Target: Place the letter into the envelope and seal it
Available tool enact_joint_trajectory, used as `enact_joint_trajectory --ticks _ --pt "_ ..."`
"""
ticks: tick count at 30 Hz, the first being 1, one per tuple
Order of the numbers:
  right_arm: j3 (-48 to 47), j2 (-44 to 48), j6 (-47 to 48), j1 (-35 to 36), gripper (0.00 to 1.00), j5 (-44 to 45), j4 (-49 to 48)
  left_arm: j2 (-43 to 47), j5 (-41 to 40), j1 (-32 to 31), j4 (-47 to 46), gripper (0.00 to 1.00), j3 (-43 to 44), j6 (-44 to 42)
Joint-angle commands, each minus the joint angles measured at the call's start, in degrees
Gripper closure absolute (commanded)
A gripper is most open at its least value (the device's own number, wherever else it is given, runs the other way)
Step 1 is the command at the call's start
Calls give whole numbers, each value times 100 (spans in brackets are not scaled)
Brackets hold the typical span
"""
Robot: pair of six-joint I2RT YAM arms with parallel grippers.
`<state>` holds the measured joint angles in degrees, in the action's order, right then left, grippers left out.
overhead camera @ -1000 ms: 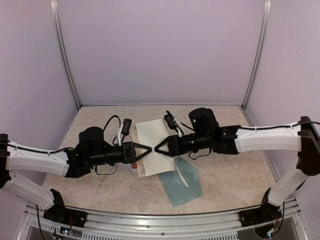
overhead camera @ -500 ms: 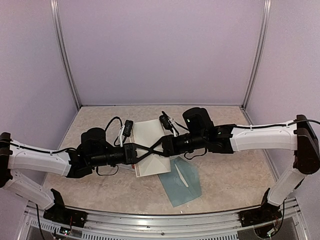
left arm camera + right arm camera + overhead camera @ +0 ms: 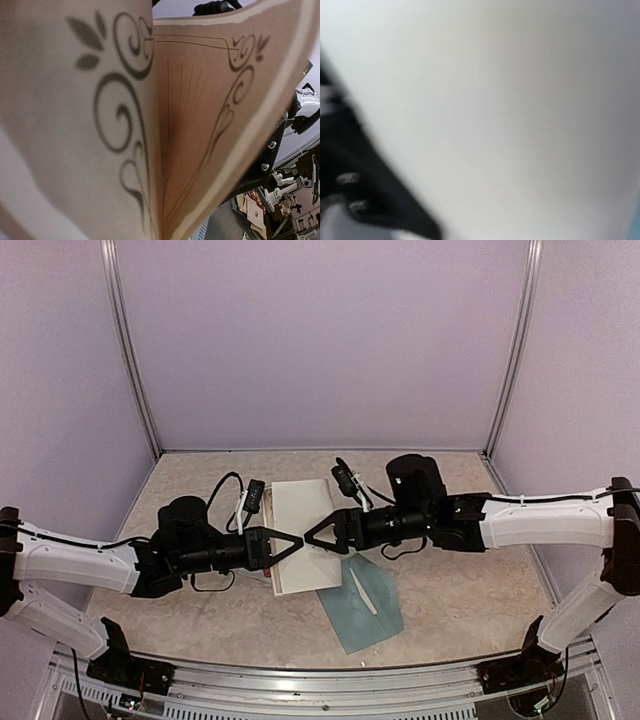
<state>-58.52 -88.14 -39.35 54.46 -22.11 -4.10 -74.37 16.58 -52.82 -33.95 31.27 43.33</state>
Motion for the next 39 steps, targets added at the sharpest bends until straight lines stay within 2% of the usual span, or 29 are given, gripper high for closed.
enact_joint_trajectory --ticks 1,5,11,14,21,28,34,39 --pt "528 679 -96 -236 22 -873 -1317 258 571 -36 -560 100 -109 -222" --pt "941 982 -150 -395 18 -1506 -1981 425 1010 -42 -988 100 -142 -159" --pt "872 946 -18 -350 15 -1740 -1950 502 1303 -53 -1194 100 -84 -55" --pt "694 759 -28 -238 20 -1793 -2033 440 1334 -66 -1185 100 -47 -57" --pt "450 274 -242 -20 44 -2103 -2630 124 1585 -172 -1226 100 146 -53" --pt "376 150 -375 93 48 -1950 -2758 63 1310 -184 -924 99 232 -145" --pt "303 87 -432 117 62 -1344 -2376 -45 1232 -185 -737 88 325 -191" --pt "234 -29 -489 126 68 -1130 -2184 -86 1112 -185 -678 86 340 -189"
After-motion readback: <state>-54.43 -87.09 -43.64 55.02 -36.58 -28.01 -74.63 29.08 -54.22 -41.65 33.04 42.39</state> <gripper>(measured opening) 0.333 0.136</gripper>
